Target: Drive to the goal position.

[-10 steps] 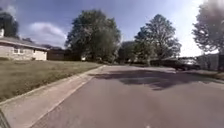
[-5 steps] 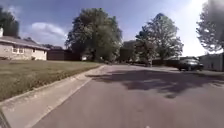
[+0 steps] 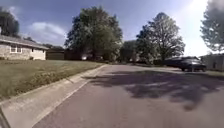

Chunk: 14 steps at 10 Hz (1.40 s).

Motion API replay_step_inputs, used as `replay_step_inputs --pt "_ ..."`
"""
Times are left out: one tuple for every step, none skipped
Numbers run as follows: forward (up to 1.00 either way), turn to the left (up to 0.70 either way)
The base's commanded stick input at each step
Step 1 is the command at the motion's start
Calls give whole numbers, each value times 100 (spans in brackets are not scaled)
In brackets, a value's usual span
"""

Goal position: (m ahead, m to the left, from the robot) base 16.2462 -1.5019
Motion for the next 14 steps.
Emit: replay_step_inputs --pt "100 0" --pt "100 0" --pt "100 0" --pt "100 0" --pt "100 0" --pt "100 0" --pt "100 0" --pt "100 0" --pt "100 0" --pt "100 0" --pt "100 0" --pt "100 0" --pt "100 0" --pt "100 0"
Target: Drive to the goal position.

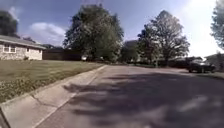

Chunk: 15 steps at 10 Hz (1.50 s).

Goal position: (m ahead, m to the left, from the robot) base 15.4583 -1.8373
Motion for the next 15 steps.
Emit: replay_step_inputs --pt "100 0" --pt "100 0" --pt "100 0" --pt "100 0" --pt "100 0" --pt "100 0" --pt "100 0" --pt "100 0" --pt "100 0" --pt "100 0" --pt "100 0" --pt "100 0" --pt "100 0" --pt "100 0" --pt "100 0"
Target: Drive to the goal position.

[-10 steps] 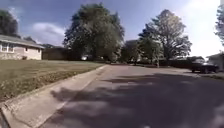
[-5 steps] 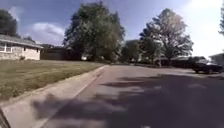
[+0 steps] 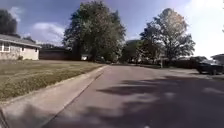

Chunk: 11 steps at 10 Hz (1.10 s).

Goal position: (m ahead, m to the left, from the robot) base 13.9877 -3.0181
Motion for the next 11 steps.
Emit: replay_step_inputs --pt "100 0" --pt "100 0" --pt "100 0" --pt "100 0" --pt "100 0" --pt "100 0" --pt "100 0" --pt "100 0" --pt "100 0" --pt "100 0" --pt "100 0"
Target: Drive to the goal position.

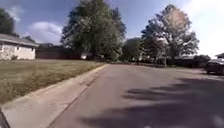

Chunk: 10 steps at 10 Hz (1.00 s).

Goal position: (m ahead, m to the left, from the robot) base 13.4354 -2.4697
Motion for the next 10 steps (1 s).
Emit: replay_step_inputs --pt "100 0" --pt "100 0" --pt "100 0" --pt "100 0" --pt "100 0" --pt "100 0" --pt "100 0" --pt "100 0" --pt "100 0" --pt "100 0"
